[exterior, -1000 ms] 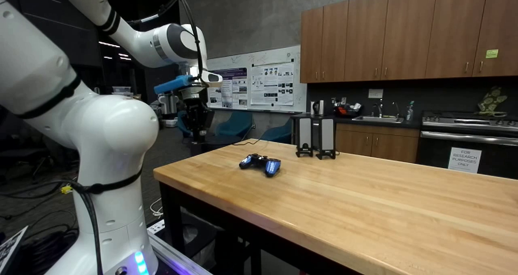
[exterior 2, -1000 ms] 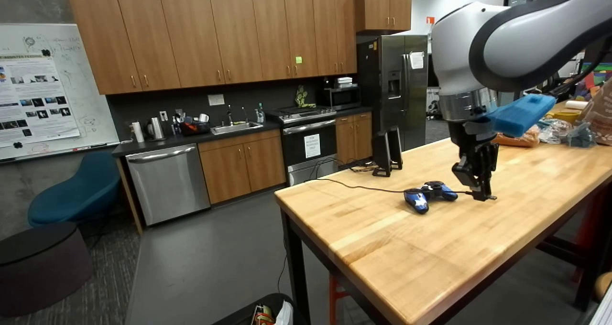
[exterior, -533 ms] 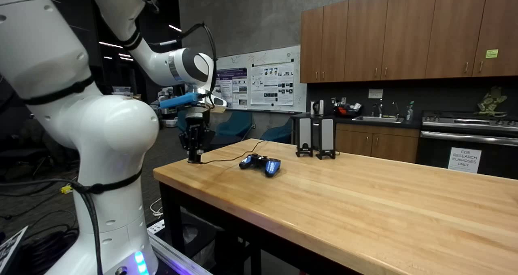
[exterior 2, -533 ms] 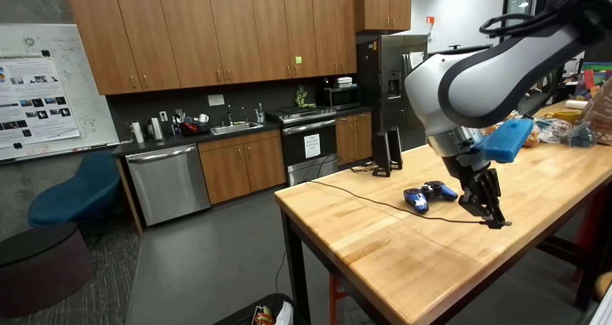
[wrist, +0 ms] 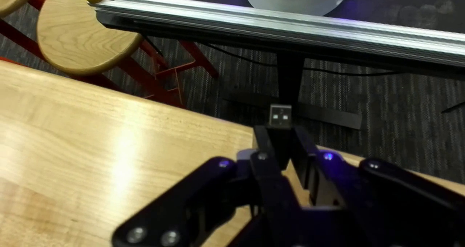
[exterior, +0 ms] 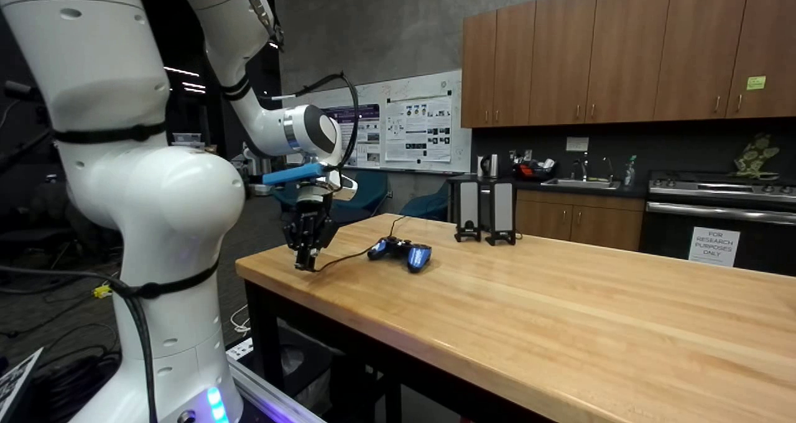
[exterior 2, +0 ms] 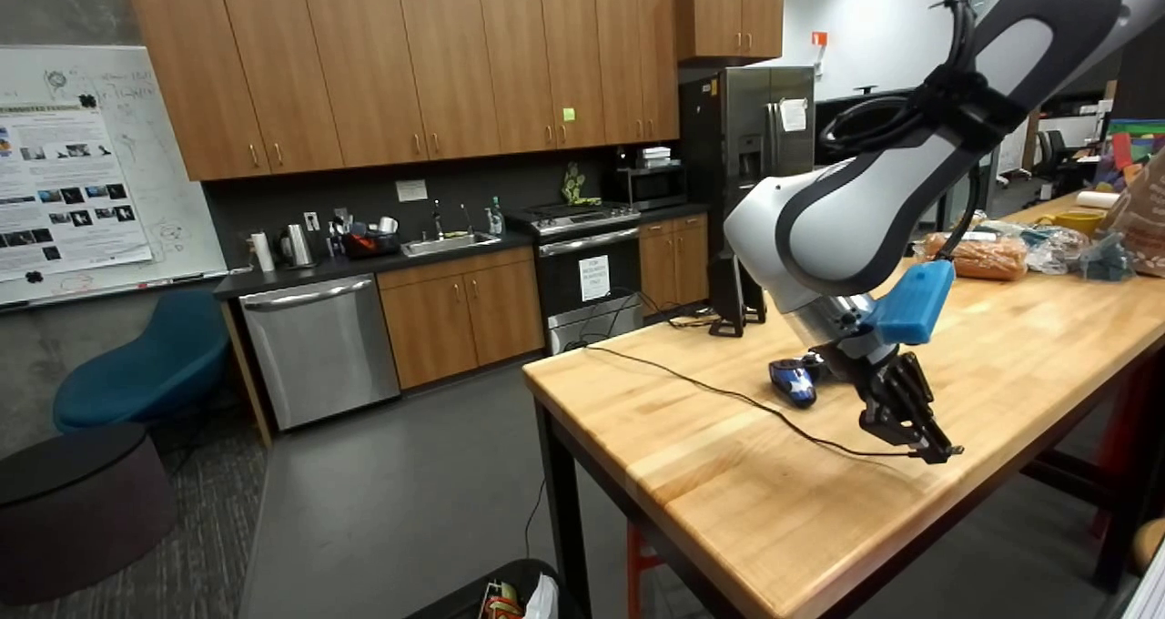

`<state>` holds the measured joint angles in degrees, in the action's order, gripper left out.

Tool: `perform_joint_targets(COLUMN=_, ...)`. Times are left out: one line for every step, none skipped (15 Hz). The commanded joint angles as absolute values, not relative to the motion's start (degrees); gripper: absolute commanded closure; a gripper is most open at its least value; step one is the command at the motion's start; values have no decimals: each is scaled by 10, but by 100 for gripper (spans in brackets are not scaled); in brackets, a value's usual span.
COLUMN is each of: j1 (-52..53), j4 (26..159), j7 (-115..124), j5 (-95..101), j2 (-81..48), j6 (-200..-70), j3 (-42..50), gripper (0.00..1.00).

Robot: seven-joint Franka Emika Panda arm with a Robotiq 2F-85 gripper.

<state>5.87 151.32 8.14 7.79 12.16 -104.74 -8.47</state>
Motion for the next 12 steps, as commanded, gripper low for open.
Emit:
perform_joint_targets(j1=53, j4=1492, j7=79, j5=98, j2=89, j6=-1022, j3=-77, gripper=56)
perform_joint_targets(j1=53, j4=1490, j7=78, j5=103, j2=85, j6=-1021, j3=-75, gripper=54)
perform_joint_targets(j1=54, j4=1488, j7=79, j5=105, j2=81, j6=-1018, j3=-73, gripper=50)
perform_joint_targets(j1=54, j4=1488, j7=80, j5=108, j2=77, j6=-1018, j3=-72, gripper=45)
perform_joint_targets(j1=54, j4=1486, j7=79, j5=109, j2=75, j6=-1016, j3=-71, gripper=37)
perform_joint_targets(j1=54, j4=1485, j7=79, j5=109, j2=74, j6=-1015, j3=-70, gripper=31)
perform_joint_targets(j1=55, j4=1484, j7=79, j5=108, j2=72, j6=-1018, j3=-69, gripper=24)
perform_joint_targets(j1=55, j4=1483, j7=78, j5=107, j2=72, j6=-1021, j3=-69, gripper=18)
perform_joint_targets(j1=57, j4=1484, j7=77, j5=101, j2=76, j6=-1030, j3=-69, gripper=12)
perform_joint_targets(j1=58, j4=1486, j7=74, j5=98, j2=82, j6=-1045, j3=-69, gripper=4)
perform_joint_targets(j1=60, j4=1486, j7=78, j5=94, j2=87, j6=-1059, j3=-71, gripper=1)
perform_joint_targets(j1=62, j4=1485, j7=84, j5=92, j2=89, j6=-1074, j3=-73, gripper=0)
